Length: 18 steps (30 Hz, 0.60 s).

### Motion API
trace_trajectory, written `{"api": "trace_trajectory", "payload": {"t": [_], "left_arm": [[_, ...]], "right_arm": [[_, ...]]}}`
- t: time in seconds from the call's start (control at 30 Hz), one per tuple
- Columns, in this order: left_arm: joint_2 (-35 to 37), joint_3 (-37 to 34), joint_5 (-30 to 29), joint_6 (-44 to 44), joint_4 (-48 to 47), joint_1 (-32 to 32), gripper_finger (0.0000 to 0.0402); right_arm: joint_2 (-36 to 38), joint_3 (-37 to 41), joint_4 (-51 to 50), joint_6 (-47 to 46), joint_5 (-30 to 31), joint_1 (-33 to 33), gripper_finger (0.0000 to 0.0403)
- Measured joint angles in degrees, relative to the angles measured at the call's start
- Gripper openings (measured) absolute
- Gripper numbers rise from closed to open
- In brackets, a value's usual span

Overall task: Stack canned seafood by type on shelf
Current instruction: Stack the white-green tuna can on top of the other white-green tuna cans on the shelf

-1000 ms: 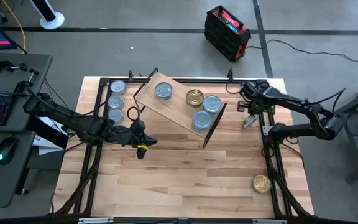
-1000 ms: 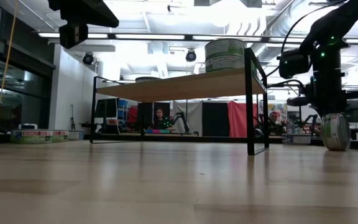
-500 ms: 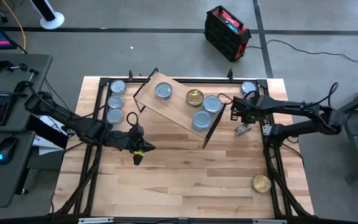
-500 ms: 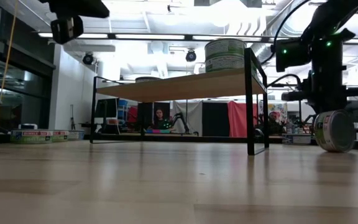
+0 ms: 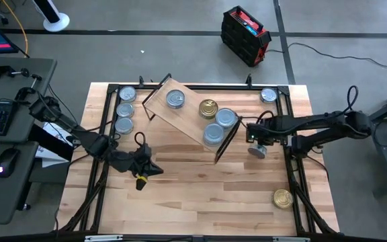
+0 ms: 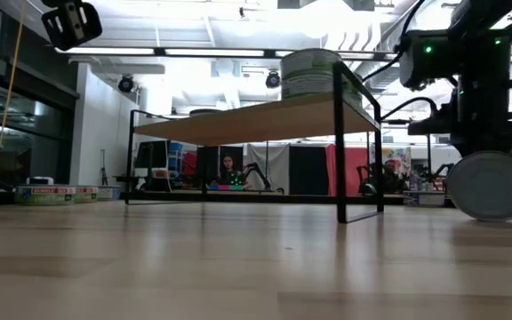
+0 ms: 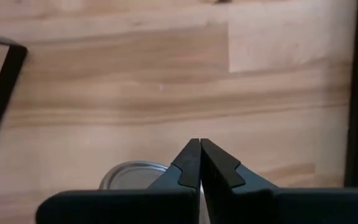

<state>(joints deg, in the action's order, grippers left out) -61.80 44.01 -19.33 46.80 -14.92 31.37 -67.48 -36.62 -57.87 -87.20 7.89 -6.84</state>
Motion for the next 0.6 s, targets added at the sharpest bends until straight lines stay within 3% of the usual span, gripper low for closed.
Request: {"api": "trace_trajectory", "payload": {"t": [0.3, 0.6], "left_arm": [[0.00, 0.00, -2.61, 4.77, 0.11, 0.23, 0.0000], [0.02, 0.01, -6.25, 11.20, 0.23, 0.12, 0.0000]], "right_arm": [[0.01, 0.00, -1.42, -1.00, 0.49, 7.10, 0.0000], [0.49, 0.04, -5.37, -4.29, 2.98, 8.37, 0.0000]]}}
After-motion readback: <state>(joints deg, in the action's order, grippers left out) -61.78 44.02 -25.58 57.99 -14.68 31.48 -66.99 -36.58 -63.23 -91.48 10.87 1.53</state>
